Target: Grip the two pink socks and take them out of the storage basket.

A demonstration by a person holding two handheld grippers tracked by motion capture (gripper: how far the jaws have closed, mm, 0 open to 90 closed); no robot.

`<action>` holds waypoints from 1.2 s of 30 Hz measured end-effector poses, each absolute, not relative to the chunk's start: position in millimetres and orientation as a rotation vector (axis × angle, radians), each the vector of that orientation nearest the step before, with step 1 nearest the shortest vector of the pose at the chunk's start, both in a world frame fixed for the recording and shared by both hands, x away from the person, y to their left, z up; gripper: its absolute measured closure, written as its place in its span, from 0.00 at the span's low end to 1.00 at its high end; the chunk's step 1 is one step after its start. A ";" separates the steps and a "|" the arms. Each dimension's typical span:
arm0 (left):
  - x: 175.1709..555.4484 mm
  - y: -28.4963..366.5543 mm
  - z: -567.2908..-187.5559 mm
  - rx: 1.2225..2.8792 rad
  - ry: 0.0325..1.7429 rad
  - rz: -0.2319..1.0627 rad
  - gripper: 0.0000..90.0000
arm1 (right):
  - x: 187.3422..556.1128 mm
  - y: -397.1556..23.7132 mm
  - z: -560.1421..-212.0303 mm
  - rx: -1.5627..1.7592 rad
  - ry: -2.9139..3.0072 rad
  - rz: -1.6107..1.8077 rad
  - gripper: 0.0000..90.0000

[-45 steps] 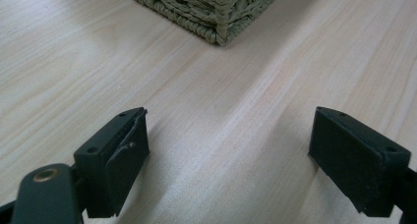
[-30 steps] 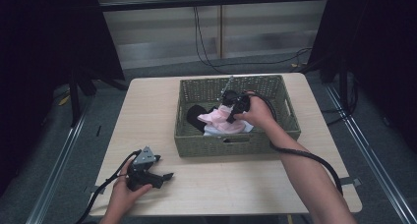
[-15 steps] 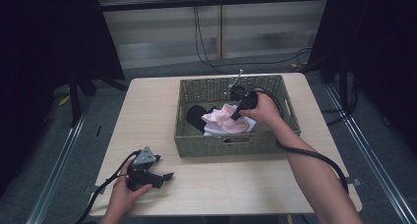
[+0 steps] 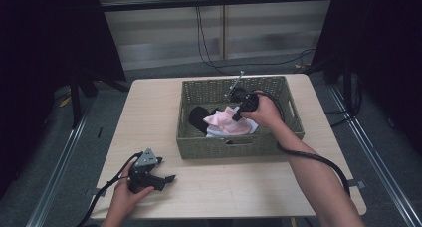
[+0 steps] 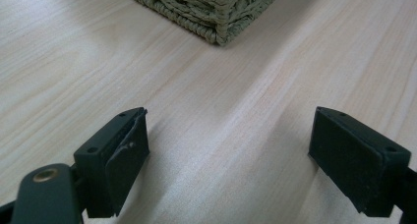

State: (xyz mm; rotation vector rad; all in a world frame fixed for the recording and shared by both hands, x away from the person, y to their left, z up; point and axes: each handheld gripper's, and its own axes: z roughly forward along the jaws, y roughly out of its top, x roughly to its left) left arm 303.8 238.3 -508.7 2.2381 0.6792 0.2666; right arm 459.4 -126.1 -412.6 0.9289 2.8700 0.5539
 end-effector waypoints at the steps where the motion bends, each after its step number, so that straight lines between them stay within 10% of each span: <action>1: 303.8 238.3 -508.7 2.239 0.679 0.267 0.16 | 459.7 -127.1 -411.4 0.921 2.868 0.544 0.96; 6: 304.0 238.5 -508.5 2.241 0.676 0.274 0.16 | 460.0 -131.4 -405.3 0.910 2.895 0.545 0.96; 14: 303.8 238.3 -508.7 2.238 0.679 0.266 0.16 | 459.8 -120.2 -417.7 0.929 2.862 0.580 0.68; 19: 303.8 238.4 -508.5 2.241 0.679 0.267 0.16 | 461.6 -115.9 -419.3 0.907 2.862 0.562 0.91; 36: 304.0 238.5 -508.5 2.241 0.675 0.274 0.16 | 462.2 -141.2 -388.9 0.996 2.838 0.635 0.95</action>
